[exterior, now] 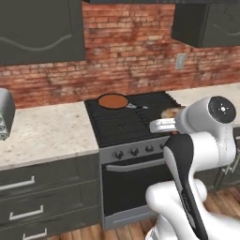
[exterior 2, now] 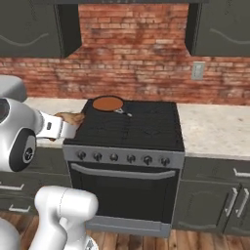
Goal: Retrieve the chicken drumstick from the fridge and place it on the saucepan with marinade on the stove.
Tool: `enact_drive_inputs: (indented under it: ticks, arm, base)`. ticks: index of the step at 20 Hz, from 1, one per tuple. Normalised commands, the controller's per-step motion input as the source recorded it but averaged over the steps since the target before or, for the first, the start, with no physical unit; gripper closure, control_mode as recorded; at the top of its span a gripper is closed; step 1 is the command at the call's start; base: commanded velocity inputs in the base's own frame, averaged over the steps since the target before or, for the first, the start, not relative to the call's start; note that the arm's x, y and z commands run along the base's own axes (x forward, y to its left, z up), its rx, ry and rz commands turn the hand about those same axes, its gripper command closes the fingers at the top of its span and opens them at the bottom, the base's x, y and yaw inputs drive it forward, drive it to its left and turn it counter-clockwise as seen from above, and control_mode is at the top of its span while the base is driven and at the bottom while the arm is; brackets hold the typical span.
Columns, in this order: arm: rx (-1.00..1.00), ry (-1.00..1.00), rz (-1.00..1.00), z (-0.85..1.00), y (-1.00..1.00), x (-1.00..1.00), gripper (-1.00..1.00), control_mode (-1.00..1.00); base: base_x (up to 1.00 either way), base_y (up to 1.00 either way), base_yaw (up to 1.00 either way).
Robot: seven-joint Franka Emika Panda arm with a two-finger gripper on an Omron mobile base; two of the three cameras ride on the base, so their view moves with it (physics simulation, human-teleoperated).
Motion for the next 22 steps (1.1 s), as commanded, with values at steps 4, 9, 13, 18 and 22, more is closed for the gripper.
enact_drive_inputs:
  ticks: [4, 9, 13, 18, 22]
  arm:
    - [0.0, 0.0, 0.0, 0.0, 0.0, 0.0, 1.0, 1.0]
    - [0.0, 0.0, 0.0, 0.0, 0.0, 0.0, 1.0, 1.0]
    - [0.0, 0.0, 0.0, 0.0, 0.0, 0.0, 1.0, 1.0]
    - [0.0, 0.0, 0.0, 0.0, 0.0, 0.0, 1.0, 1.0]
    - [0.0, 0.0, 0.0, 0.0, 0.0, 0.0, 1.0, 1.0]
  base:
    - [0.37, -0.24, 0.35]
    - [0.55, -0.25, 0.24]
    - [0.63, -0.38, 0.16]
    - [0.58, -0.44, 0.09]
    - [0.42, -0.27, 0.04]
